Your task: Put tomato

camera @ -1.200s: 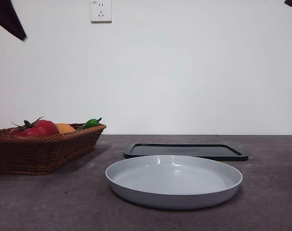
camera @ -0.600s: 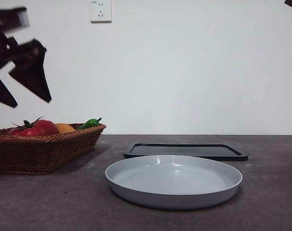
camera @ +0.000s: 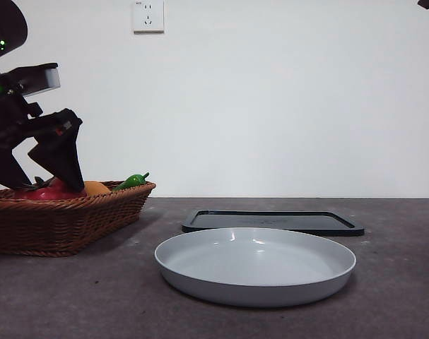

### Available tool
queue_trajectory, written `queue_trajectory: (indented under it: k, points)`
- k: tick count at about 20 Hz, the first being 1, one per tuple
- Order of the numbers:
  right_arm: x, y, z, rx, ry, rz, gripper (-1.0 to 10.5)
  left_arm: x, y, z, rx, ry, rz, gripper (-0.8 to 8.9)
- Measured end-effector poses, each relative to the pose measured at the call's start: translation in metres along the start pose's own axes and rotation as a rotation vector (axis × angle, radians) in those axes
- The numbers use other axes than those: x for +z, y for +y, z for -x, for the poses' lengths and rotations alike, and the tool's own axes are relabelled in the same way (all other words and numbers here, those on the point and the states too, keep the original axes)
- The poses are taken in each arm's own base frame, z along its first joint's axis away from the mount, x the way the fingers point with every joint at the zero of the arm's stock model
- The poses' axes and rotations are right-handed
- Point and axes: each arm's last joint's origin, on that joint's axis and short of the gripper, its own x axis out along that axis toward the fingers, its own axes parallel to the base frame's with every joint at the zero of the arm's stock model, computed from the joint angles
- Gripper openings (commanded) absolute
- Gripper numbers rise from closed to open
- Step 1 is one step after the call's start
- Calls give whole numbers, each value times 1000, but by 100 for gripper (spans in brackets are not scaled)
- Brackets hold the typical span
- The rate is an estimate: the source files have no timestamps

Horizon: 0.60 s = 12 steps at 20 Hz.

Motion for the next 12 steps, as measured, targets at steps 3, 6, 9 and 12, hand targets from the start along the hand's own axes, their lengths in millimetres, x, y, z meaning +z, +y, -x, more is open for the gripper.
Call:
queue_trajectory:
  k: [3, 6, 9, 12]
  points:
    - [0, 0, 0, 0, 0, 0, 414, -4, 1, -9, -4, 36, 8, 473]
    - [0, 0, 0, 0, 0, 0, 413, -5, 2, -10, -5, 40, 9, 459]
    - [0, 0, 0, 0, 0, 0, 414, -5, 2, -10, -5, 40, 9, 331]
    - [0, 0, 0, 0, 0, 0, 413, -4, 1, -9, -7, 53, 12, 331]
